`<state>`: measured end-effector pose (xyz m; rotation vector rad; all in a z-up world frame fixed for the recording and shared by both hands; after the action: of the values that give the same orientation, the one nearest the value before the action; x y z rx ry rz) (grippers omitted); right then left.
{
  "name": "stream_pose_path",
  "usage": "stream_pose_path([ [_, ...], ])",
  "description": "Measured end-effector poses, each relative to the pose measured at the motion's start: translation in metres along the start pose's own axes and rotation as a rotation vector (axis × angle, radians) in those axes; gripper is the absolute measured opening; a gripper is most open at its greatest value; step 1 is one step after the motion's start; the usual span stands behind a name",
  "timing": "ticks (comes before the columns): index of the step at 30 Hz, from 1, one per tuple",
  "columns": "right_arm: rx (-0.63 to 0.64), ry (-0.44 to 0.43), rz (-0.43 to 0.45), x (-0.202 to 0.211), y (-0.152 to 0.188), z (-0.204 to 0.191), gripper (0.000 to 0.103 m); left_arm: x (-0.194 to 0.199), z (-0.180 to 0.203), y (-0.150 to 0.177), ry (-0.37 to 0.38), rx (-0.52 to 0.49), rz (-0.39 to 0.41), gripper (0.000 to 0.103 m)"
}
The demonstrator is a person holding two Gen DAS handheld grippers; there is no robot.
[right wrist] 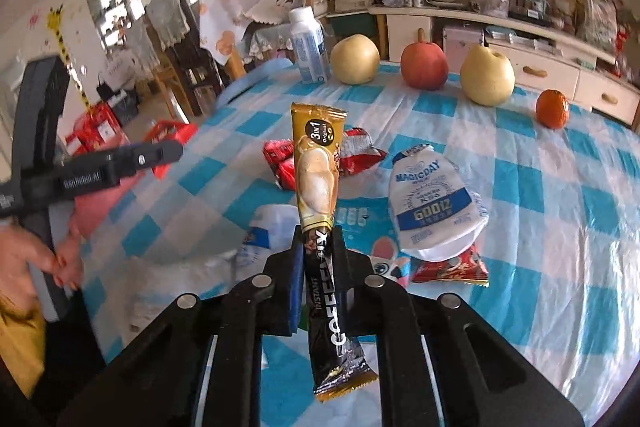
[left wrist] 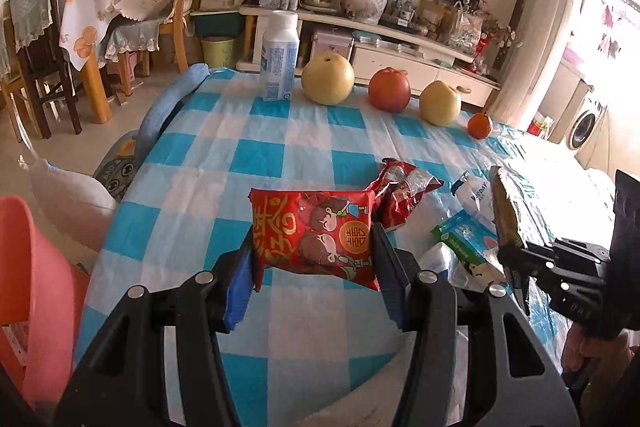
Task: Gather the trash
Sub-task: 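Carry the red packet and coffee stick to the pink bucket and open both tools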
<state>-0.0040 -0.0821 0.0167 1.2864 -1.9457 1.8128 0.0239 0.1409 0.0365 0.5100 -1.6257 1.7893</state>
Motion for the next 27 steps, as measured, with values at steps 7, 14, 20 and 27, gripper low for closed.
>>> stream_pose_path([
  [7,-0.110,-0.028,0.023,0.011,0.000,-0.008,0.013,0.007,-0.015,0.004,0.000,0.004,0.007,0.056],
  [14,-0.182,-0.050,0.083,0.034,-0.004,-0.021,0.012,0.021,-0.035,0.003,-0.015,0.015,0.033,0.056],
  [20,-0.190,-0.099,0.116,0.046,-0.020,-0.057,0.012,0.043,-0.056,-0.003,-0.022,0.049,0.081,0.056],
  [27,-0.155,-0.229,0.117,0.036,-0.049,-0.130,0.012,0.077,-0.101,-0.012,-0.067,0.132,0.153,0.056],
])
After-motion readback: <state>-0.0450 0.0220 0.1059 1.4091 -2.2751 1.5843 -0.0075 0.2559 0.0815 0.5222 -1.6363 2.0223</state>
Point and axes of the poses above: each gripper's, at about its wrist camera, not at the fingertips, and x roughly against the way its jaws point, z to its right, y to its underside, the point moved 4 cm from there along -x, roughly the way its jaws point, and after that the axes turned 1 degree about z, right-handed, at the moved point
